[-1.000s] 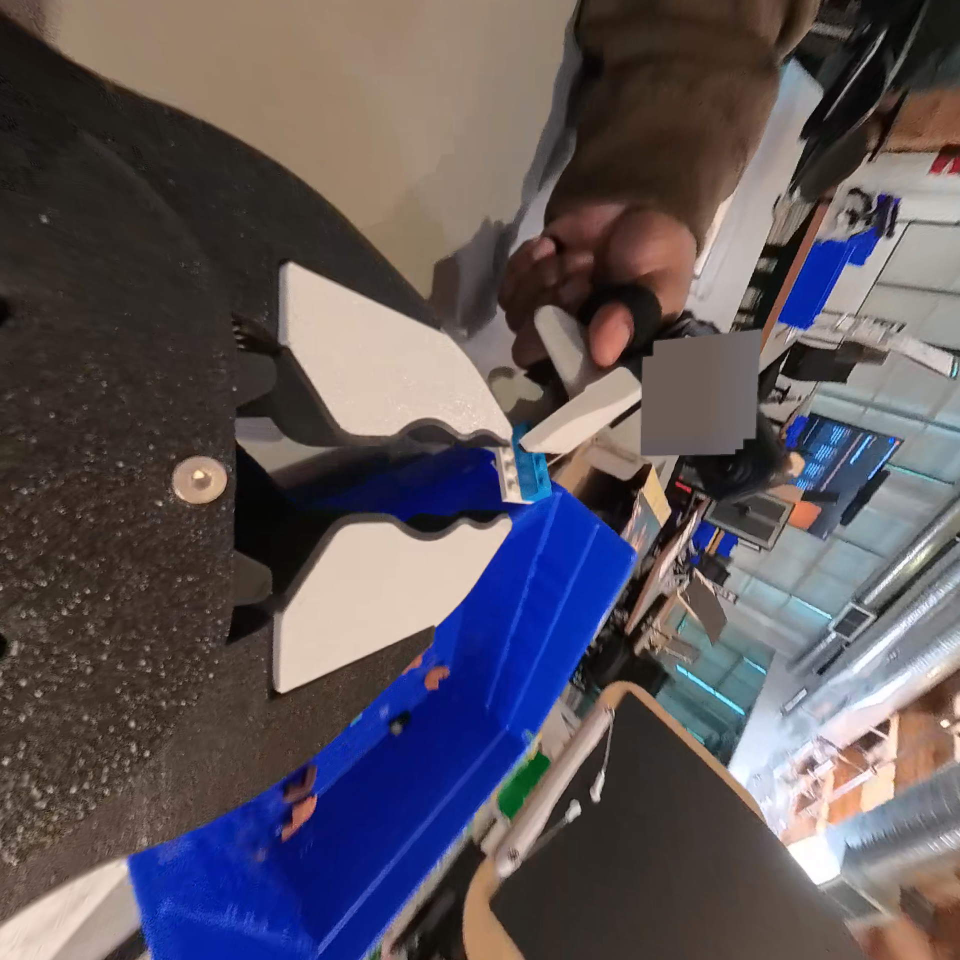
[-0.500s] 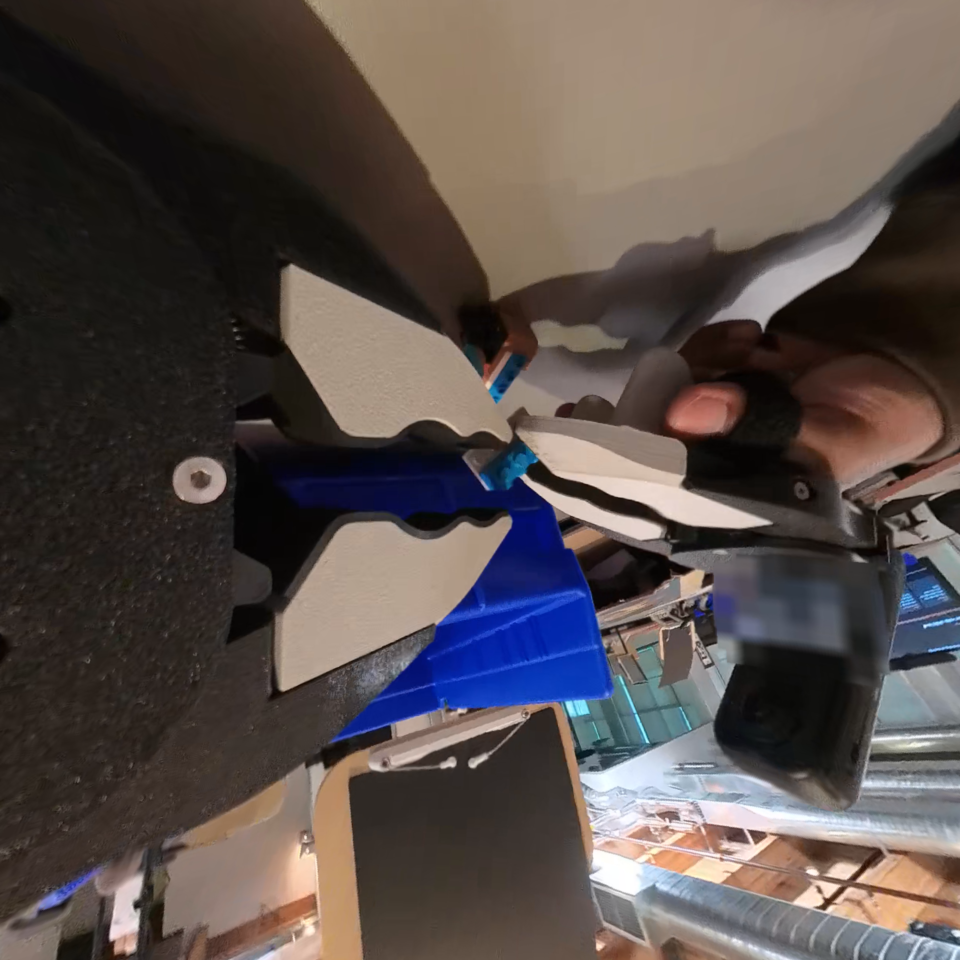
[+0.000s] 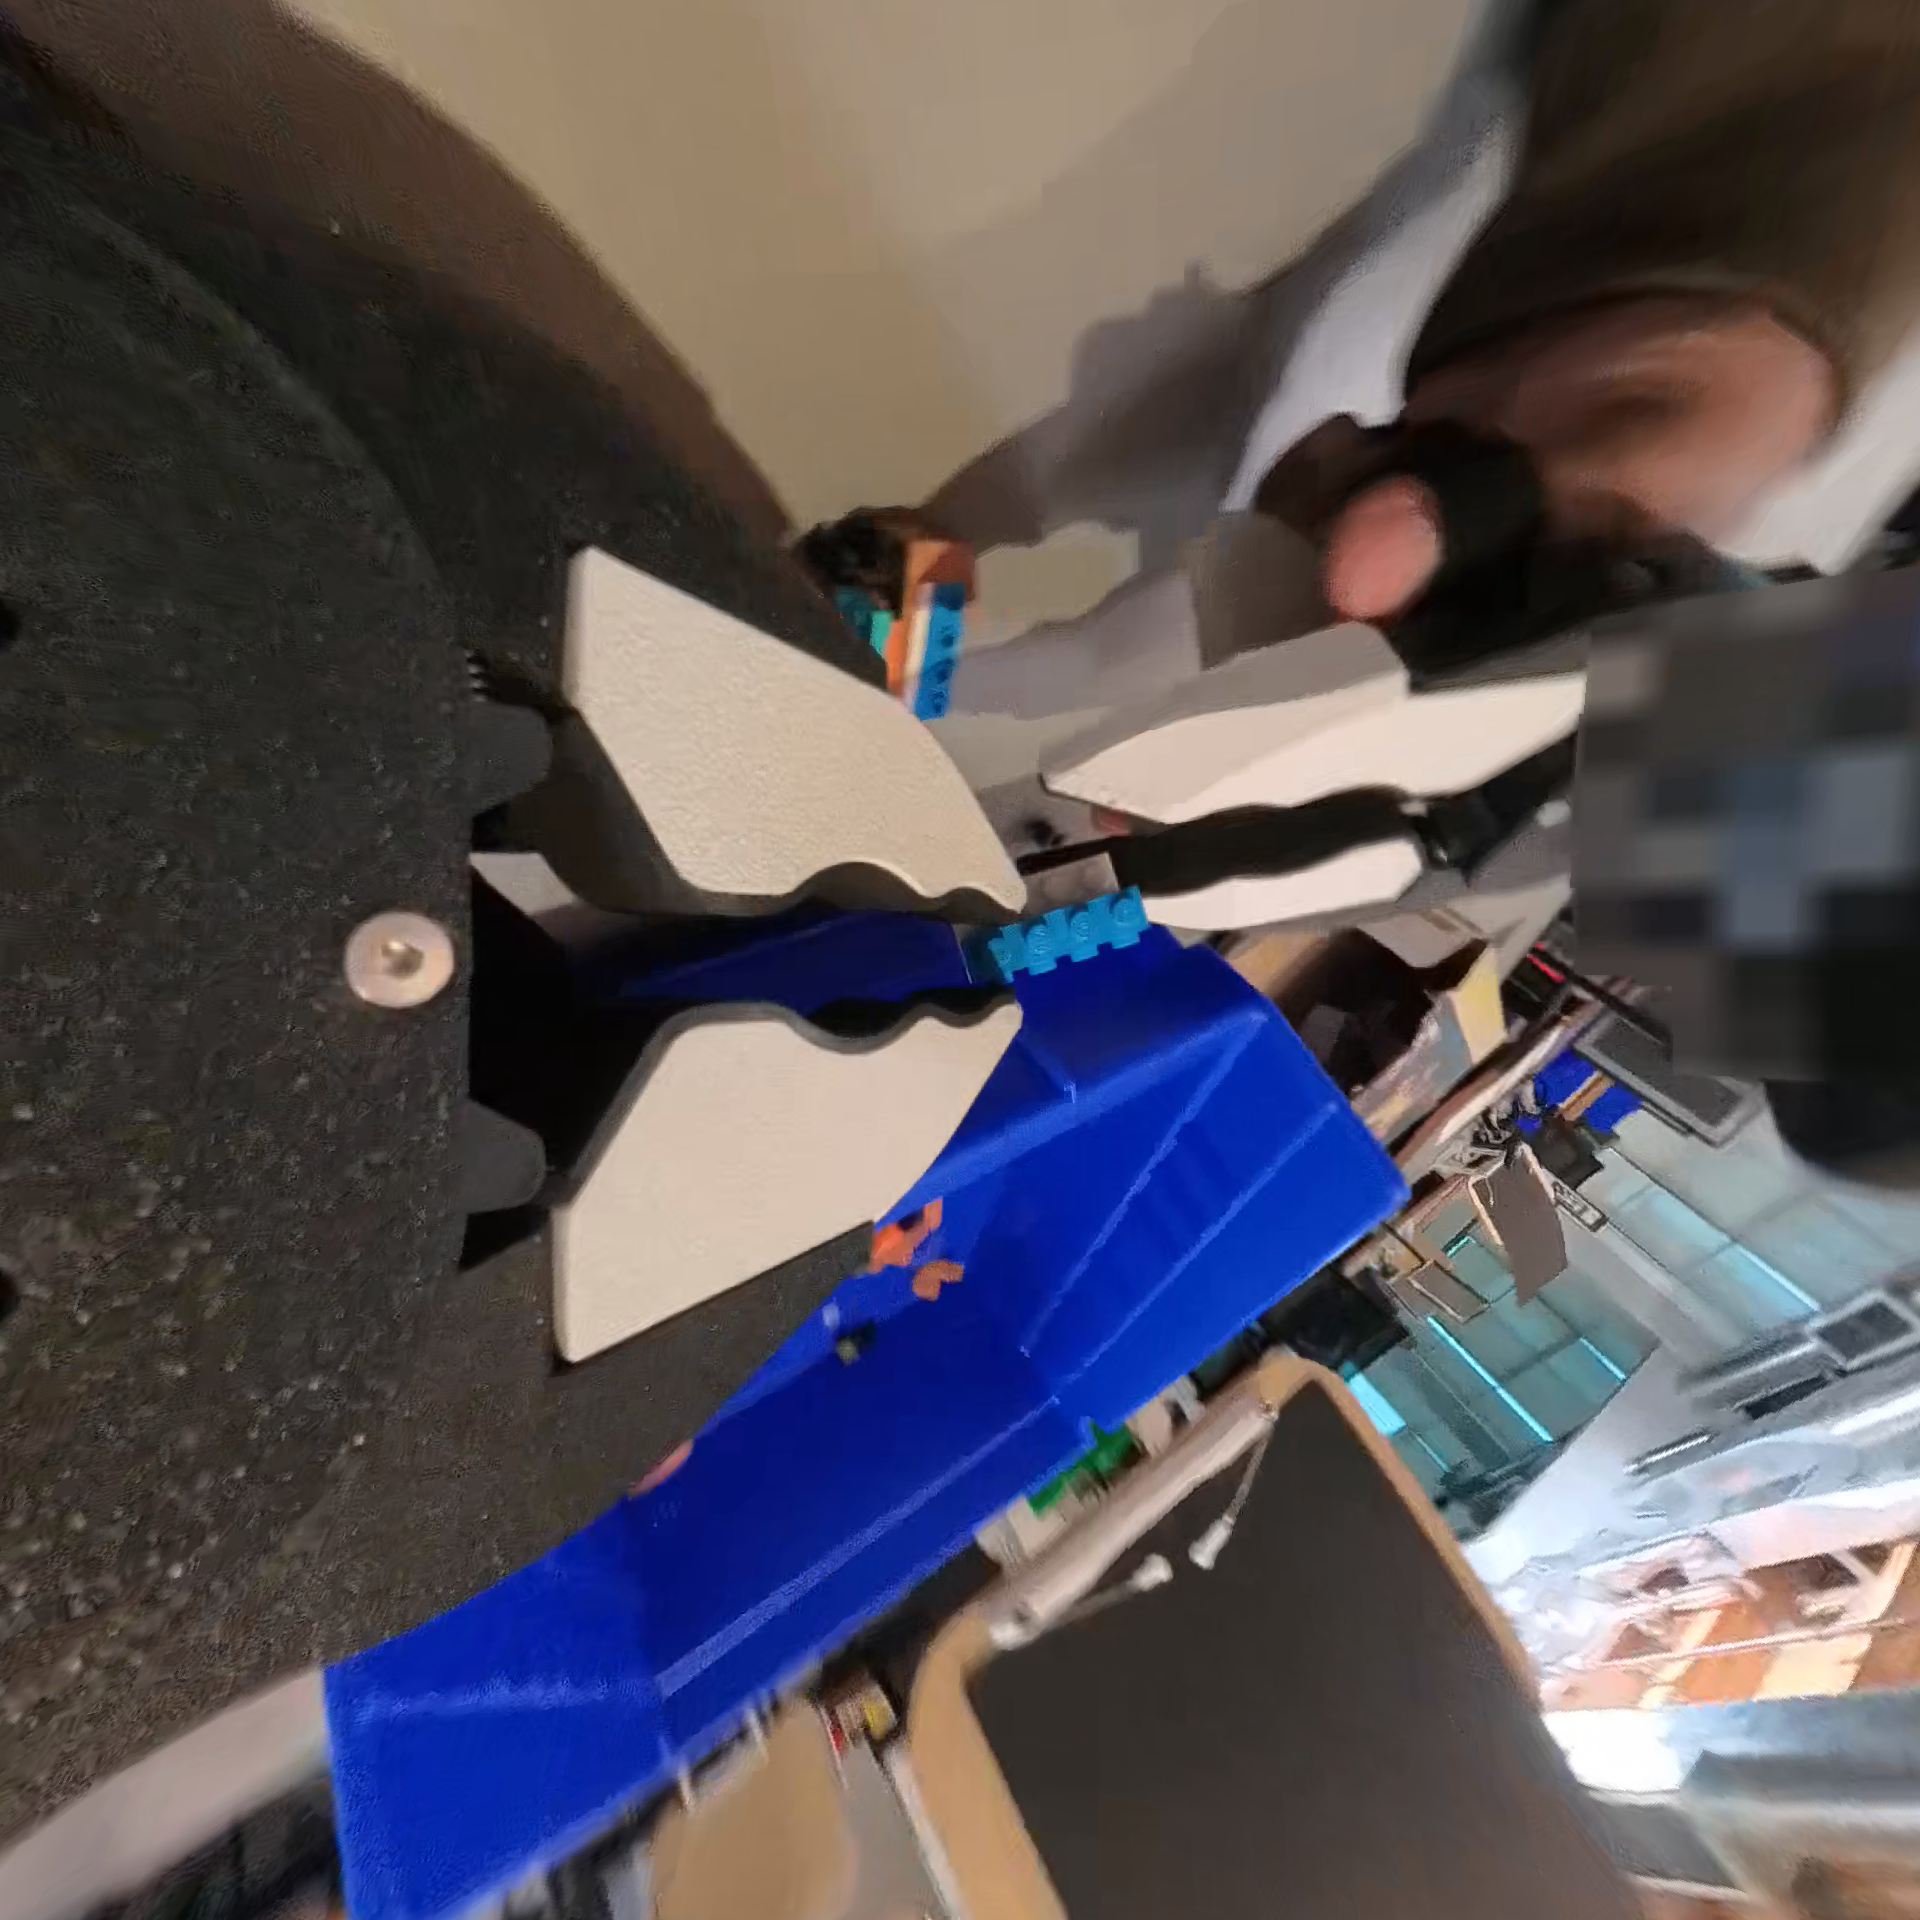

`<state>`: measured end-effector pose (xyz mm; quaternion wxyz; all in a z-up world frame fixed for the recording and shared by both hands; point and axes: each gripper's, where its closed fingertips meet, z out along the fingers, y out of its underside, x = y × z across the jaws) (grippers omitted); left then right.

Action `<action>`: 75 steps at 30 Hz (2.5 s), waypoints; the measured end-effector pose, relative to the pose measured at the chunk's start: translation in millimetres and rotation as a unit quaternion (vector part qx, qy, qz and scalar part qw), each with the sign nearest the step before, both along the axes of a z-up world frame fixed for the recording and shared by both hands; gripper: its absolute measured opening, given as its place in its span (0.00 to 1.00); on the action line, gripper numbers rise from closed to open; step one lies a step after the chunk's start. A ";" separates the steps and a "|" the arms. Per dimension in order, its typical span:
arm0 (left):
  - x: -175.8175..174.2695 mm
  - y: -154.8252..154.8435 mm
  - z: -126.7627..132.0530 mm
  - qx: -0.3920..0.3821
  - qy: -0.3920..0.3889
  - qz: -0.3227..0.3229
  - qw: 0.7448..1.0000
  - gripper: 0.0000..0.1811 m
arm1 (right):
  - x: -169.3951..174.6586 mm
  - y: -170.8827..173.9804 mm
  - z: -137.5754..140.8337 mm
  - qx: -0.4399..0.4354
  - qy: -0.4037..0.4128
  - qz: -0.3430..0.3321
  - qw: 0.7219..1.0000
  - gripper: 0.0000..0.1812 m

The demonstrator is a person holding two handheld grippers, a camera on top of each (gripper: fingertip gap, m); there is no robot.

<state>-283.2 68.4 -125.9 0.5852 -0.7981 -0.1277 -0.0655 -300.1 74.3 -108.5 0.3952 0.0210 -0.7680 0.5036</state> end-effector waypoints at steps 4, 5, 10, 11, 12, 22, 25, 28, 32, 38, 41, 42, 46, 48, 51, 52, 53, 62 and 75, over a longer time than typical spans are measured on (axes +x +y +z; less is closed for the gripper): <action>-4.5 0.8 16.3 0.060 -0.014 0.018 0.998 0.15 | -0.6 -2.4 5.2 -0.099 -0.111 -0.002 0.989 0.06; -5.3 0.7 18.5 0.069 -0.015 0.022 0.997 0.13 | 1.6 -4.6 5.5 -0.113 -0.126 0.004 0.986 0.06; -5.5 0.1 21.4 0.081 -0.009 0.023 0.996 0.08 | 4.6 -6.8 9.4 -0.144 -0.141 0.003 0.980 0.06; -5.5 0.1 22.1 0.082 -0.008 0.023 0.996 0.08 | 4.7 -6.8 9.8 -0.145 -0.140 0.003 0.979 0.06; -5.4 0.1 22.2 0.082 -0.006 0.024 0.996 0.08 | 4.6 -6.6 10.1 -0.146 -0.140 0.002 0.979 0.06; -4.1 0.1 22.1 0.085 -0.008 0.020 0.996 0.08 | 3.9 -3.4 16.1 -0.173 -0.138 0.001 0.975 0.06; -1.9 0.9 23.5 0.094 -0.013 0.014 0.995 0.04 | 4.2 -4.4 14.7 -0.166 -0.128 -0.001 0.978 0.06; -2.4 1.9 23.2 0.097 -0.017 0.018 0.995 0.05 | 4.4 -4.8 13.5 -0.153 -0.113 -0.005 0.982 0.06; -2.4 1.5 24.0 0.096 -0.012 0.019 0.995 0.04 | 5.4 -5.8 13.8 -0.133 -0.079 -0.020 0.988 0.06; -9.0 -0.2 18.3 0.042 0.061 0.052 0.996 0.03 | 2.6 -6.4 7.1 -0.105 -0.067 -0.033 0.992 0.06; -6.7 -0.1 16.4 0.011 0.104 0.052 0.993 0.03 | 3.8 -7.8 5.5 -0.052 0.008 -0.050 0.997 0.07; -6.7 -0.4 16.9 0.009 0.105 0.054 0.993 0.03 | 4.1 -8.0 6.2 -0.035 0.036 -0.059 0.997 0.07; -6.0 -0.5 14.6 0.002 0.097 0.052 0.994 0.03 | 4.9 -9.5 4.6 0.025 0.108 -0.081 0.991 0.07; -6.5 -0.5 12.8 -0.008 0.110 0.053 0.992 0.03 | 4.6 -9.4 2.5 0.049 0.126 -0.088 0.987 0.07; -6.4 -0.4 13.5 -0.030 0.177 0.056 0.982 0.03 | 5.3 -8.3 3.0 0.046 0.106 -0.083 0.990 0.06; -5.7 -0.2 13.6 -0.041 0.205 0.054 0.976 0.03 | 6.1 -7.9 3.2 0.038 0.089 -0.076 0.992 0.06; -5.3 0.0 13.1 -0.053 0.231 0.053 0.970 0.03 | 6.6 -7.6 2.8 0.029 0.068 -0.068 0.995 0.06; -3.9 -1.0 7.3 -0.081 0.270 0.040 0.959 0.03 | 9.5 -9.3 -4.6 -0.040 -0.092 -0.005 0.995 0.05; -40.6 -40.7 26.1 -0.116 0.297 0.159 0.934 0.02 | 17.3 -7.7 9.8 0.038 0.069 -0.023 0.997 0.06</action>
